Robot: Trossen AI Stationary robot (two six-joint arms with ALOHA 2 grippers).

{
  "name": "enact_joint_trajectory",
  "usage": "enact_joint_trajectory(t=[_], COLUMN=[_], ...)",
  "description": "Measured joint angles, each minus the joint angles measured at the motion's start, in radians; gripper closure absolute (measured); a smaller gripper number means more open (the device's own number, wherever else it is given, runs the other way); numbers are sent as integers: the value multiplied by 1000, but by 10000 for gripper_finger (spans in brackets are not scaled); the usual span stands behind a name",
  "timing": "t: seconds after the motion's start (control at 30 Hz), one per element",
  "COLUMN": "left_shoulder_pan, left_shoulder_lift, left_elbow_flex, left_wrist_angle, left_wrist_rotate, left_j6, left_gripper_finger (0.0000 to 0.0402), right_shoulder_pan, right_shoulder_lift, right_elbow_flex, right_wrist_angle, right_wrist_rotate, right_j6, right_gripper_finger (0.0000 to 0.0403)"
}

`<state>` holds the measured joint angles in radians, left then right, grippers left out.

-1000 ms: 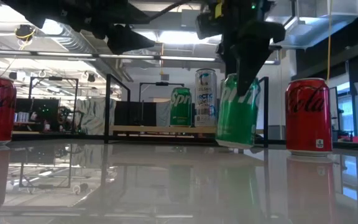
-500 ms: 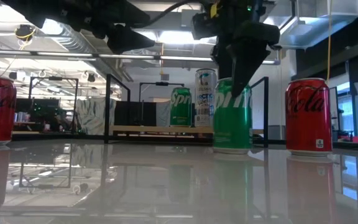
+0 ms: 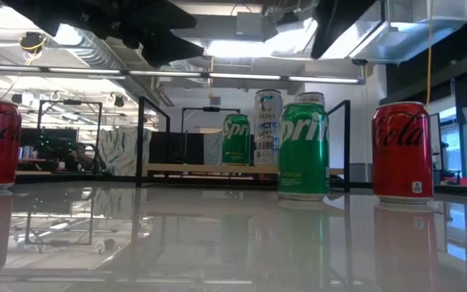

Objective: Place canned beverage on shelf
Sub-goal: Put the green soda can on the shelf

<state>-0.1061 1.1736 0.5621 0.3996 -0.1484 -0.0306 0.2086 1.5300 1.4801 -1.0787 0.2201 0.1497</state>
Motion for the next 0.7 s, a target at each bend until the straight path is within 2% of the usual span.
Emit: enact_joint_trajectory(t=[0.3,0.43,0.7], left_shoulder_pan=[41,69,72], left_shoulder_lift=[150,251,505], left_elbow_flex=[13,86,307], left_wrist_angle=[181,171,153], left_wrist_rotate=[-19,9,115], left_j6=[-49,-98,-70], left_gripper_finger=[35,35,35], right_shoulder_pan=[1,0,1], right_shoulder_lift=[-340,-446,-562], right_elbow_flex=[-309,-432,-634], right_wrist_angle=[241,366,607], right_wrist_rotate=[124,178,216], right_j6=[34,31,-38], right_gripper_finger=[40,40,40])
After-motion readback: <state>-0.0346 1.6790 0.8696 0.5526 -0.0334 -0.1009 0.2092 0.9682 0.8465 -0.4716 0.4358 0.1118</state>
